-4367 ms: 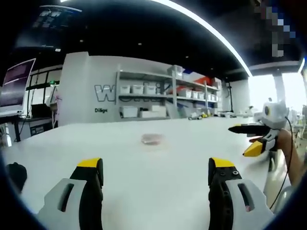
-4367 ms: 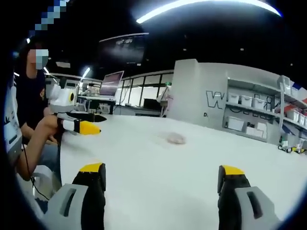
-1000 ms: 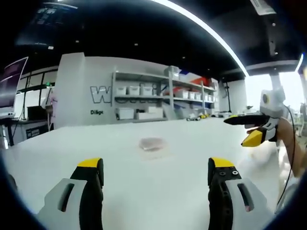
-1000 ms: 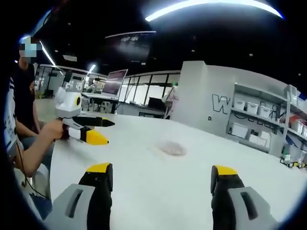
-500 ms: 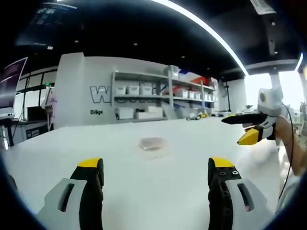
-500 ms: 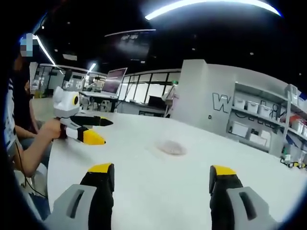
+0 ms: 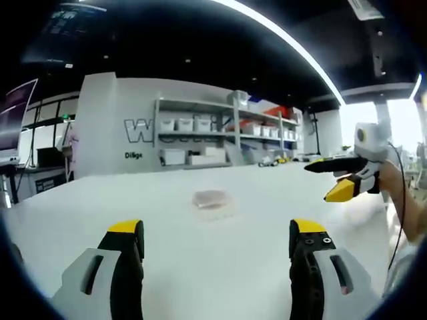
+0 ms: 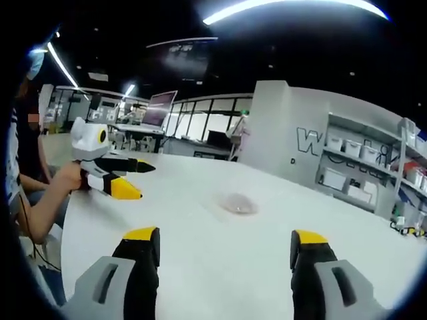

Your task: Open the resealable bag by pulling the two sides of the seal apart until the entire bag opening is separated and visibly accessible.

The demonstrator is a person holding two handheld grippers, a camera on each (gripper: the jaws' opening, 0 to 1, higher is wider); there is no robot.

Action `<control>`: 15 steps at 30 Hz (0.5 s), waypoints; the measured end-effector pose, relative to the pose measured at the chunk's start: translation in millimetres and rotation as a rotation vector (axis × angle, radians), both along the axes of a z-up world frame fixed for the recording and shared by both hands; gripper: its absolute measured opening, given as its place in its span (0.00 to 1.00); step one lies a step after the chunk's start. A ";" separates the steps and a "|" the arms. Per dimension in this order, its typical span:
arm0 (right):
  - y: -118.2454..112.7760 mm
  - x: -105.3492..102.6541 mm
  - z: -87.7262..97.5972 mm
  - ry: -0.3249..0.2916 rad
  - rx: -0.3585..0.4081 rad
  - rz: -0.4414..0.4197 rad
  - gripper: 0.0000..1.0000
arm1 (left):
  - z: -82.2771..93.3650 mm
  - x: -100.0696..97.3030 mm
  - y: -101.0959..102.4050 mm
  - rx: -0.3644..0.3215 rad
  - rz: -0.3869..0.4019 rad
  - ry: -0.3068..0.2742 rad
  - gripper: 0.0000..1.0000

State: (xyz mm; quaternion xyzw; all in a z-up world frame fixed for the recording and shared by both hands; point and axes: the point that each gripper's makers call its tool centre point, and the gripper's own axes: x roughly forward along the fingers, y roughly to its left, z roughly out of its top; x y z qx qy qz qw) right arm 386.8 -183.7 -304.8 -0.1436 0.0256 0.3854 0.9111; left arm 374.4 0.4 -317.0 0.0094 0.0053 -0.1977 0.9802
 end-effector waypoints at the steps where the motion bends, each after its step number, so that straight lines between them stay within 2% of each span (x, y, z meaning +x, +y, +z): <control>1: 0.1 0.5 -0.1 0.001 0.001 0.000 0.80 | 0.1 0.0 -0.1 0.001 -0.001 -0.001 0.89; 15: 2.0 5.3 -1.2 0.002 -0.010 0.014 0.78 | -1.9 0.9 0.2 0.022 0.006 0.004 0.89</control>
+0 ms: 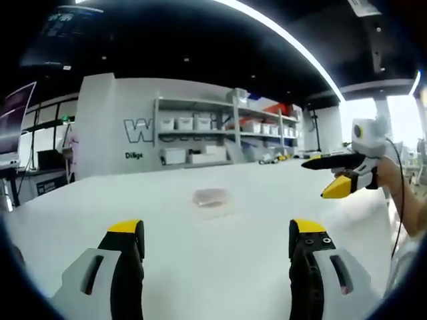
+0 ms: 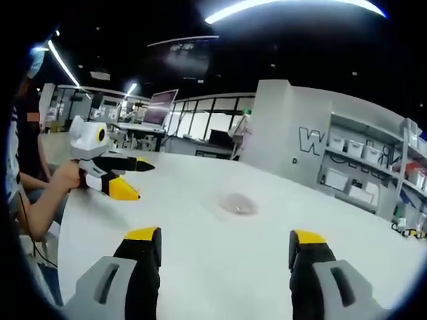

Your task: Open the resealable bag by pulling the two sides of the seal apart until the entire bag opening is separated and visibly accessible.

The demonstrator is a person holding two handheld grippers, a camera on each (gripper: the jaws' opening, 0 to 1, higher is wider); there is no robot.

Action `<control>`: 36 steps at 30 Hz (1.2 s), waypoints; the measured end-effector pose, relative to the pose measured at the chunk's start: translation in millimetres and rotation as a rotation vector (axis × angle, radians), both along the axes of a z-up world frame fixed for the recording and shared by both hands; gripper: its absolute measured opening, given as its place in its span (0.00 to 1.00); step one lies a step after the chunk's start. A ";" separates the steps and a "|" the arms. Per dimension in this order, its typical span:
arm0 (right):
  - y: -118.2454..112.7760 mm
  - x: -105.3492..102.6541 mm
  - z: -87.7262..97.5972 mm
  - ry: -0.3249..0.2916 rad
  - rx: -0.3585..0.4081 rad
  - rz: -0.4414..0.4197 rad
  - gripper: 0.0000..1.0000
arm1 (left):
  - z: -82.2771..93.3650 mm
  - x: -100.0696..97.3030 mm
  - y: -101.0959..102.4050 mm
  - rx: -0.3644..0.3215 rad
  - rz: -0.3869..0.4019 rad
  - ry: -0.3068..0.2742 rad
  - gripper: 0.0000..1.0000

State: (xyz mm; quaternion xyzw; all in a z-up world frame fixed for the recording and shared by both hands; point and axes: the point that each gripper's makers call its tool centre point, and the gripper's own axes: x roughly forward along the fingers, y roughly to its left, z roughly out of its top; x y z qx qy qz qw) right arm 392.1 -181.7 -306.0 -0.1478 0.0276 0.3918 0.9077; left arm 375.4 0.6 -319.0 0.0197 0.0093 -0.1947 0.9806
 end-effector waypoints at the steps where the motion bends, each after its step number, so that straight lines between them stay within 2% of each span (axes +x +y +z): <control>1: 0.2 0.1 -0.1 0.000 -0.001 0.001 0.78 | -0.2 0.1 -0.1 0.002 0.000 0.001 0.89; 14: 4.2 5.2 0.3 -0.003 -0.025 0.012 0.77 | -0.4 -1.1 -1.5 0.035 0.003 -0.017 0.89; 36: 14.8 14.5 4.8 -0.018 -0.067 0.036 0.77 | -2.9 -1.4 -4.1 0.035 -0.005 -0.003 0.88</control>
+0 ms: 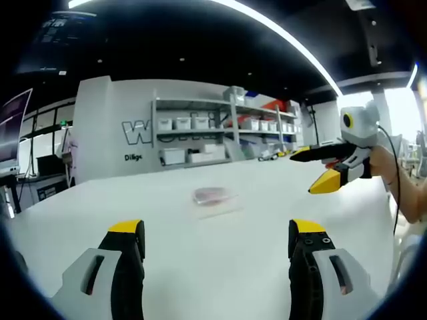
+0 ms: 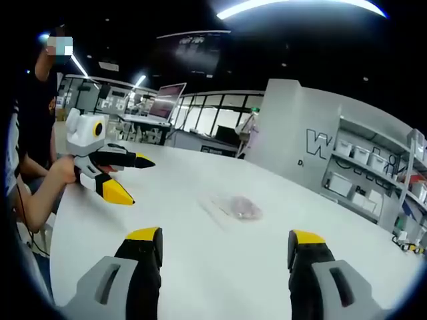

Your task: Open the resealable bag by pulling the two sides of the seal apart until the entire bag opening is separated and visibly accessible.

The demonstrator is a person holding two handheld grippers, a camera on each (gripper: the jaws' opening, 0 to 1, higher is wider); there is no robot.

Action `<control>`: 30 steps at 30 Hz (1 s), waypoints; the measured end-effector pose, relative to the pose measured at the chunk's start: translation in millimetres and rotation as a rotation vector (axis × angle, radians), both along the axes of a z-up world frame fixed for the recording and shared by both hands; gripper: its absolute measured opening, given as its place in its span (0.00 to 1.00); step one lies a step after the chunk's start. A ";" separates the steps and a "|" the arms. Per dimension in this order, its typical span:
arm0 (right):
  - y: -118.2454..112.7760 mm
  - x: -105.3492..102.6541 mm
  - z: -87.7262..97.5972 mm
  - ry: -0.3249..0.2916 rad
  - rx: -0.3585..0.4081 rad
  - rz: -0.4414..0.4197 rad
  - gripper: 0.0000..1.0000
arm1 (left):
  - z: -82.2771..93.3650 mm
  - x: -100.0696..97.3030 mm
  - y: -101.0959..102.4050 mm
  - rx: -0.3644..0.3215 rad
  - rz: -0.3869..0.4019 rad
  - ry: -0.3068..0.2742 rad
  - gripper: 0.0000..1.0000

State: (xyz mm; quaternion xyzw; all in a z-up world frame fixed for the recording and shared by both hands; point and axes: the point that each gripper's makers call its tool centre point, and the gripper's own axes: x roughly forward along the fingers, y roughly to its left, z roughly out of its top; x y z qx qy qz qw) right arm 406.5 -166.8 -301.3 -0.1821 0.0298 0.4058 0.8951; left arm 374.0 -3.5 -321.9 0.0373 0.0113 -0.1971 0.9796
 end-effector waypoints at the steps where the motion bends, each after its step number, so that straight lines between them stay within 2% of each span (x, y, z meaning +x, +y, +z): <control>1: 0.1 0.1 0.2 -0.001 -0.001 0.000 0.77 | -0.1 -0.1 -0.2 -0.001 -0.001 0.001 0.88; 30: 7.4 8.8 0.1 -0.020 -0.018 0.021 0.75 | -2.0 -0.3 -1.7 0.017 -0.007 0.005 0.88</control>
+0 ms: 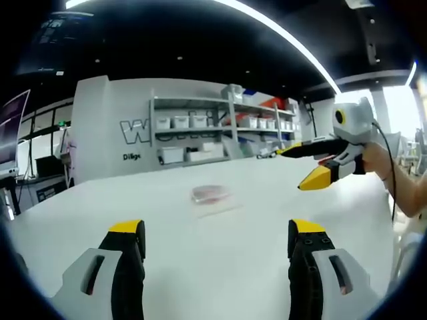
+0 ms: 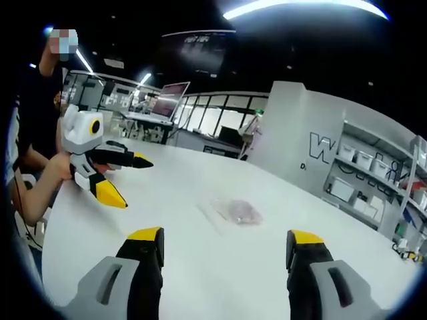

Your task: Open the resealable bag by pulling the two sides of the seal apart until the entire bag opening is separated and visibly accessible.

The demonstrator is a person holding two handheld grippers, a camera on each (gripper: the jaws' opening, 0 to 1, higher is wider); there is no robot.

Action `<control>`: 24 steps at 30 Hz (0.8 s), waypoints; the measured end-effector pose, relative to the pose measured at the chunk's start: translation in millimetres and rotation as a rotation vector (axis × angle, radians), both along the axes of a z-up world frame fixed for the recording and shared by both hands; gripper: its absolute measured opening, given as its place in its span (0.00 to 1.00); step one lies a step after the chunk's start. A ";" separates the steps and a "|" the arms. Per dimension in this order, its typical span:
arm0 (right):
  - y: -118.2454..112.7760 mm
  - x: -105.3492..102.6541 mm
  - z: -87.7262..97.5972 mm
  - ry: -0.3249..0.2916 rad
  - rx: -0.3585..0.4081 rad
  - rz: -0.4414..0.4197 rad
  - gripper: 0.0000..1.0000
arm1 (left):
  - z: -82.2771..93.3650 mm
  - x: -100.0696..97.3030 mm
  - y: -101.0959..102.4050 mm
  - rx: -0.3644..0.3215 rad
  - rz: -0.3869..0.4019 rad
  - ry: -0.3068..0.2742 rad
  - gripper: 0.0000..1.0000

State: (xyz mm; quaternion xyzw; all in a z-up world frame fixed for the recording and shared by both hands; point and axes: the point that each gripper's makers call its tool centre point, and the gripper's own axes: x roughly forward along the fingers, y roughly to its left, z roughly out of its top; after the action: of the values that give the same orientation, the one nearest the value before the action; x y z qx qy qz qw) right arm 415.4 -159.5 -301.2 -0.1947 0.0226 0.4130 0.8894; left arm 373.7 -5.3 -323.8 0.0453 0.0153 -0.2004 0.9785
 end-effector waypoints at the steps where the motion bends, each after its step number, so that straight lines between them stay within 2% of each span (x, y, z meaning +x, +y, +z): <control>1: -0.3 0.6 -0.6 0.001 -0.002 -0.001 0.74 | 0.0 0.0 0.0 0.000 0.000 0.001 0.88; 24: 2.6 12.0 -6.3 0.015 -0.051 0.004 0.68 | -0.6 0.0 -1.1 0.012 -0.003 -0.001 0.87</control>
State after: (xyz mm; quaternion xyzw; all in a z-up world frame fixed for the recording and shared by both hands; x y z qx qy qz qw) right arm 427.3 -156.9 -307.5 -0.2144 0.0395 0.4154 0.8831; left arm 373.8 -6.4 -324.4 0.0513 0.0159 -0.2019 0.9779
